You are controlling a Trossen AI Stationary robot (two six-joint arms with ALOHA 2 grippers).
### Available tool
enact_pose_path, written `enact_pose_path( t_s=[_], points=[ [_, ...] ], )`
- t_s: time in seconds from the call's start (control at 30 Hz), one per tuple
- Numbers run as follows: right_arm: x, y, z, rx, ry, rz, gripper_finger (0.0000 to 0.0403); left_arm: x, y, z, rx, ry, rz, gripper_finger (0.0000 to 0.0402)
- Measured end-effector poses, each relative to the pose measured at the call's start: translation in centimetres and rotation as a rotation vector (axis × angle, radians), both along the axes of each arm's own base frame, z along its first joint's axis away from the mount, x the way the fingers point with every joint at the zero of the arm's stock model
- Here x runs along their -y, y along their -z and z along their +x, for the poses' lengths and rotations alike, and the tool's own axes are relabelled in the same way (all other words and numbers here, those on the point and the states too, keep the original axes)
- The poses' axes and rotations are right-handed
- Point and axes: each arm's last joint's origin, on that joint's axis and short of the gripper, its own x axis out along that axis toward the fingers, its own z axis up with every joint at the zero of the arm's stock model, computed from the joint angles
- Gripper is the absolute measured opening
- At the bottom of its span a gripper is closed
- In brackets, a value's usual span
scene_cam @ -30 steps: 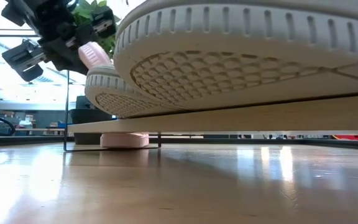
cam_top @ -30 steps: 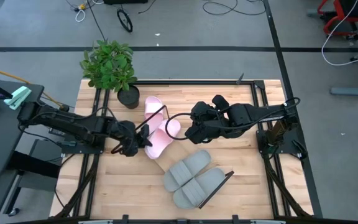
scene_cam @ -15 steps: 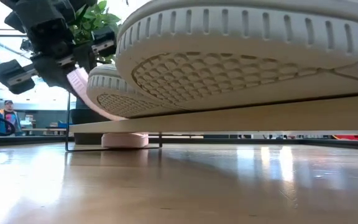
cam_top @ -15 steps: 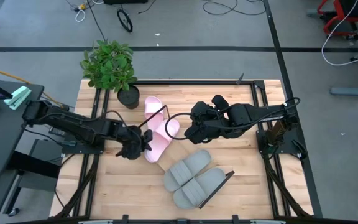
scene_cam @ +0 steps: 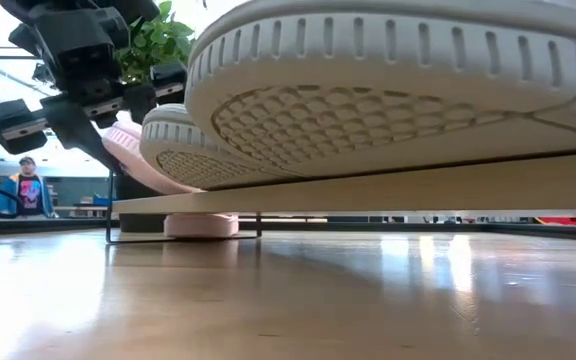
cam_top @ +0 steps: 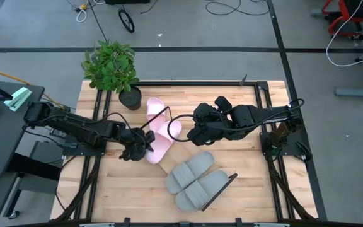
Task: Pick and place slides into the shelf
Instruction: Put the bottom pink slide on the shelf
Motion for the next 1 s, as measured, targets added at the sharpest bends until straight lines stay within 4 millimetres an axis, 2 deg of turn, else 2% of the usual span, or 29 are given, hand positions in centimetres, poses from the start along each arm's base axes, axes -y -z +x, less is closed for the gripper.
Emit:
enact_pose_path(
  t_s=[0.33,0.8,1.0],
  points=[
    [-0.1,0.0,0.0,-0.001,-0.003,0.002,0.0113,-0.1,0.4,-0.5,-0.059,-0.003,0.016,0.0175],
    [-0.1,0.0,0.0,-0.001,-0.004,0.003,0.0113,-0.2,0.7,-0.9,-0.129,-0.079,-0.029,0.0255],
    [-0.1,0.0,0.0,-0.001,-0.005,0.003,0.0113,-0.3,0.6,-1.3,-0.153,-0.151,-0.034,0.0273]
  ],
)
